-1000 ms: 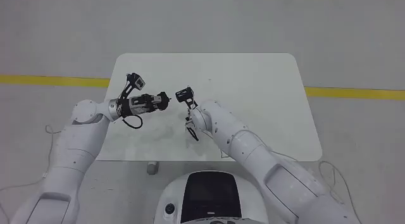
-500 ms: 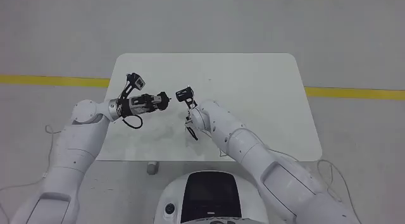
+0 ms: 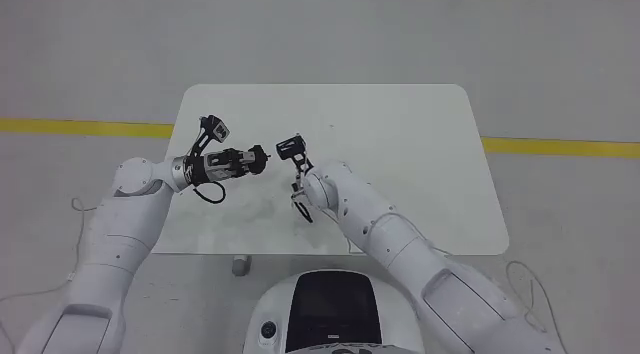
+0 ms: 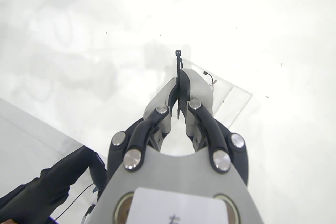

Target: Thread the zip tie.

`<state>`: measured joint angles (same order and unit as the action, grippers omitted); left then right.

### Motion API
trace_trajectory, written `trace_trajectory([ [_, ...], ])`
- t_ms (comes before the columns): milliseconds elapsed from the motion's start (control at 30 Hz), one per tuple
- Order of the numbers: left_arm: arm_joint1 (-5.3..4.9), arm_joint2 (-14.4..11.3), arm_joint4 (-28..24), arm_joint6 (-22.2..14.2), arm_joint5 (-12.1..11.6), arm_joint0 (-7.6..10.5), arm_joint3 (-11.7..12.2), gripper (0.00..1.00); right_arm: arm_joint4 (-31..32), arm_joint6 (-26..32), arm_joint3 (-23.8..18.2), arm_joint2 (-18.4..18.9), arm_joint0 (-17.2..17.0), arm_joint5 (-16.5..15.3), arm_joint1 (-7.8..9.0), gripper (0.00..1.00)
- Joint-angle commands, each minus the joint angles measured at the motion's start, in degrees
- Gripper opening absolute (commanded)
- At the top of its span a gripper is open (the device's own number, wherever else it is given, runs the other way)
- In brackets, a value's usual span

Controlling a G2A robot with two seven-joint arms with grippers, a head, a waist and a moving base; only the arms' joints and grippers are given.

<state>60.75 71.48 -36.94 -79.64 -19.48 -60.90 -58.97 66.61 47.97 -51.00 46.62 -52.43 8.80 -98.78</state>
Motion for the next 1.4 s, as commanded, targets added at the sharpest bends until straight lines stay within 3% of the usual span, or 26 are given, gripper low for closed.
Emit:
trace_trajectory([
  [0,0.00,0.0,0.0,0.0,0.0,0.00,0.0,0.00,1.1,1.3,-4.6,1.8,-2.2,-1.0,1.18,0.00],
  [200,0.00,0.0,0.0,0.0,0.0,0.00,0.0,0.00,3.0,5.2,-18.3,8.0,-9.8,-6.9,4.55,0.00],
  [367,0.00,0.0,0.0,0.0,0.0,0.00,0.0,0.00,-0.7,7.2,-24.2,13.2,-13.8,-14.8,6.50,0.00],
  [467,0.00,0.0,0.0,0.0,0.0,0.00,0.0,0.00,-3.8,7.7,-24.7,14.9,-14.4,-18.1,7.02,0.00],
  [767,0.00,0.0,0.0,0.0,0.0,0.00,0.0,0.00,-4.8,6.6,-24.8,15.2,-14.8,-18.3,7.03,0.00],
  [933,0.00,0.0,0.0,0.0,0.0,0.00,0.0,0.00,-11.9,3.9,-24.7,18.4,-14.9,-28.3,8.11,0.00],
  [1133,0.00,0.0,0.0,0.0,0.0,0.00,0.0,0.00,-18.7,2.5,-25.3,17.1,-13.1,-28.3,10.06,0.00],
  [1267,0.00,0.0,0.0,0.0,0.0,0.00,0.0,0.00,-29.8,2.4,-27.1,13.7,-11.3,-28.3,11.91,0.00],
  [1367,0.00,0.0,0.0,0.0,0.0,0.00,0.0,0.00,-29.8,2.4,-27.1,13.7,-11.3,-28.3,11.91,0.00],
])
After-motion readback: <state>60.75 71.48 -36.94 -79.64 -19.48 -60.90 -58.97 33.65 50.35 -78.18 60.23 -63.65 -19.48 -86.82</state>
